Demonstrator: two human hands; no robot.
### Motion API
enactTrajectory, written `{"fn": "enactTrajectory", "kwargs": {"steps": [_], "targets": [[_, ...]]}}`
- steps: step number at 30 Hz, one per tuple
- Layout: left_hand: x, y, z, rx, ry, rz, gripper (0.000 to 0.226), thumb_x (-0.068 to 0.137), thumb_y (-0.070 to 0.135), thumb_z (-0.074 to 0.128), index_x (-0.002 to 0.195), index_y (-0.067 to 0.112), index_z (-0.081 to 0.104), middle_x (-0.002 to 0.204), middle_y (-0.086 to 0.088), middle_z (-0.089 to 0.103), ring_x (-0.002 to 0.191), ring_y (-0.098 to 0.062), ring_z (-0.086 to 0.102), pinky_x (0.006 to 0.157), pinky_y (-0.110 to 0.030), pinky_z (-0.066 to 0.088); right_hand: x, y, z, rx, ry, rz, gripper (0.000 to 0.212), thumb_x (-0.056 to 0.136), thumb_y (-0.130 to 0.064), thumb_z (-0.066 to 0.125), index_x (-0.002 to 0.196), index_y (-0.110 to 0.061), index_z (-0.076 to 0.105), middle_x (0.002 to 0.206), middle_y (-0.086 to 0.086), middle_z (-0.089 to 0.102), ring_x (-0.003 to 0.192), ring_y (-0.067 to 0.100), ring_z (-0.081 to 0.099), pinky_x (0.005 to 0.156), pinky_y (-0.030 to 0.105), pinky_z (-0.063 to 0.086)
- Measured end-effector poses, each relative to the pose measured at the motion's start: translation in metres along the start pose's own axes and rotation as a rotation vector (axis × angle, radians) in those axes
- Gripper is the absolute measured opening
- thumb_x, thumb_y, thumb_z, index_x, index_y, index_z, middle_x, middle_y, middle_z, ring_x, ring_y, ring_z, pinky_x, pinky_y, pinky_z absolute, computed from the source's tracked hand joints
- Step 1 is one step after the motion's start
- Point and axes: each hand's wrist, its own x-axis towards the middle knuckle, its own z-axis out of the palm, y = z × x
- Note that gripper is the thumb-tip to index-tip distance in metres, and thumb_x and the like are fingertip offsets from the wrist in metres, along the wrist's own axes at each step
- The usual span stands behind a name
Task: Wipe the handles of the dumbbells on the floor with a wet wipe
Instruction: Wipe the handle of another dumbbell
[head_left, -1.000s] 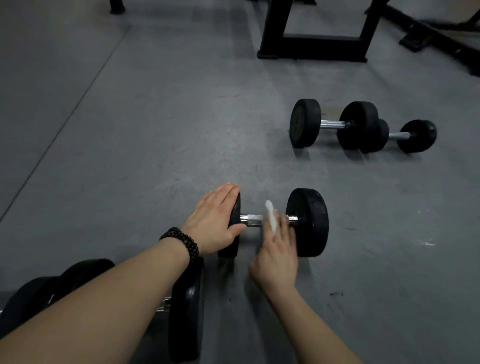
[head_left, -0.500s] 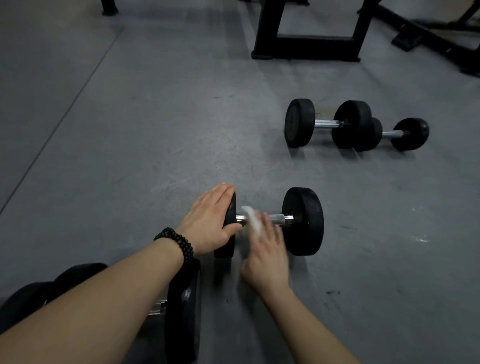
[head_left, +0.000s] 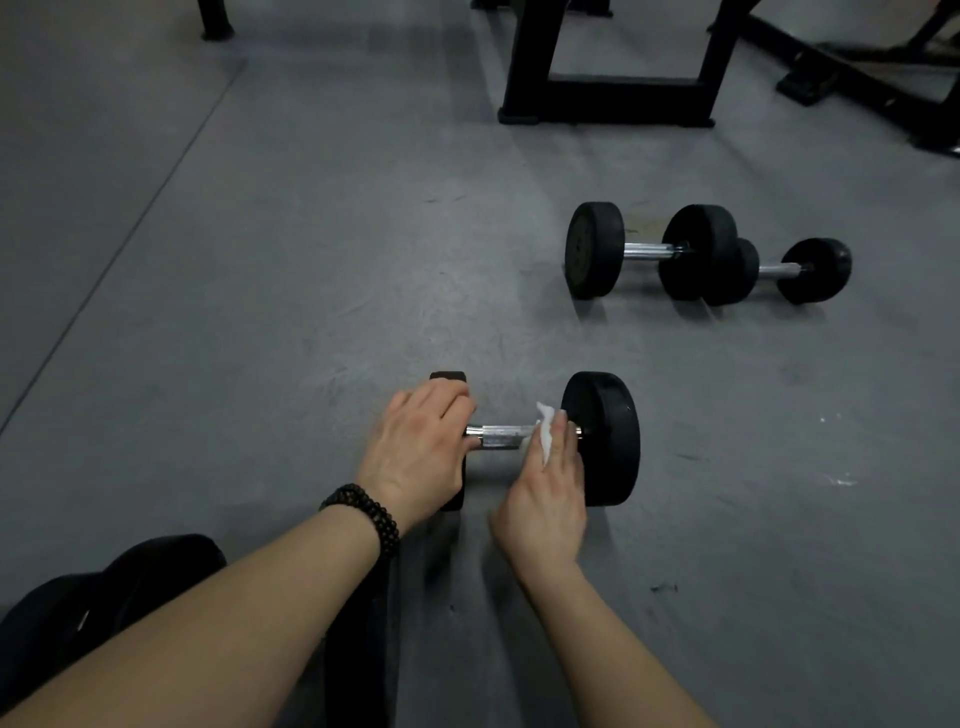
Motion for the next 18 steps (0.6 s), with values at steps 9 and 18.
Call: {"fn": "enactTrajectory", "kwargs": {"steps": [9, 18], "targets": [[0.005, -0.015, 0.004, 0.123, -0.299, -0.011, 0.125, 0.069, 0.074, 0.067, 0.158, 0.014, 0.002, 0.165, 0.001, 0.001, 0.151, -0.014, -0.003, 0.122, -0.037, -0.004, 0.011, 0.01, 0.0, -0.178, -0.013, -0.062, 0.102, 0.076, -0.039, 0.073, 0.154, -0.001, 0.019, 0.162, 0.016, 0.018, 0.151, 0.029, 0.01, 0.122, 0.043, 0.015], [0.017, -0.015, 0.005, 0.096, -0.325, -0.078, 0.121, 0.074, 0.067, 0.069, 0.157, 0.017, -0.004, 0.165, 0.004, -0.004, 0.151, -0.011, -0.008, 0.121, -0.034, -0.007, 0.026, 0.006, 0.001, -0.153, -0.015, -0.073, 0.094, 0.073, -0.028, 0.073, 0.151, -0.002, 0.026, 0.159, 0.019, 0.022, 0.148, 0.033, 0.021, 0.12, 0.042, 0.022]]}}
